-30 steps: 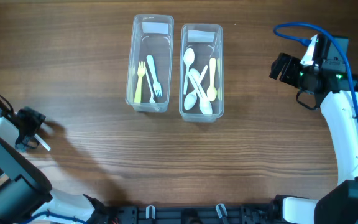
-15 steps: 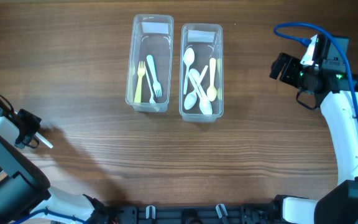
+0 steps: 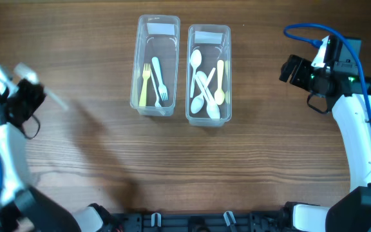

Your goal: Pack container

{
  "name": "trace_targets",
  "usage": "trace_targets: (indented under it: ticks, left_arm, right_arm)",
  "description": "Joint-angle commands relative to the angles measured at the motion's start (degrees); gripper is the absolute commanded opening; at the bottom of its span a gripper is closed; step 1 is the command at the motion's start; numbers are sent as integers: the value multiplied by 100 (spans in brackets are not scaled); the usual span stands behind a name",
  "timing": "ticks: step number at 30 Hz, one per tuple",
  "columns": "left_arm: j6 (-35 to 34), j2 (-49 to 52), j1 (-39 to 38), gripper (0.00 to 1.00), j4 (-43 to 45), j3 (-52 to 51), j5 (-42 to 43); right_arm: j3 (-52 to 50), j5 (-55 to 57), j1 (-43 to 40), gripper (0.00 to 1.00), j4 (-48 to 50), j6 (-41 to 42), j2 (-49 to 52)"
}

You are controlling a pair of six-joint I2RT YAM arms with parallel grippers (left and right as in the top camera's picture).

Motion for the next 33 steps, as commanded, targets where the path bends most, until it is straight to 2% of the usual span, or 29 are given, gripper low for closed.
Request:
trace_targets:
  ticks: [1, 3, 7, 10, 15, 16, 17, 18, 24, 29, 33]
  left_arm:
    - [1176, -953, -1663, 4, 66, 103, 896]
    - [1419, -981, -2802, 4, 264, 101, 776]
    - [1419, -514, -4212, 4, 608, 101, -619]
    - [1392, 17, -4752, 4, 1058, 101, -1062]
    - [940, 483, -4798, 6, 1744, 101, -1307]
    - [944, 518, -4789, 27, 1851, 101, -1316]
    - [946, 529, -4789, 89, 1939, 101, -1316]
    - [966, 529, -4789, 100, 2028, 101, -1316]
    - [964, 339, -4422, 100, 2461, 101, -1320]
    - [962, -20, -3324, 100, 2197, 101, -1790]
    - [960, -52, -2562, 100, 1886, 101, -1786]
  right_arm:
    - [59, 76, -9, 100, 20, -103, -52]
    - [59, 76, -9, 100, 20, -103, -52]
    - [59, 76, -9, 100, 22, -103, -52]
    - [59, 76, -9, 100, 20, -103, -52]
    - [59, 76, -9, 100, 22, -103, -52]
    - [59, 76, -9, 100, 20, -103, -52]
    - [59, 76, -9, 100, 20, -103, -52]
    - [59, 76, -9, 100, 22, -103, -52]
    - [59, 76, -9, 100, 22, -103, -52]
    - [59, 76, -9, 100, 20, -103, -52]
    - [59, 76, -9, 100, 22, -103, -52]
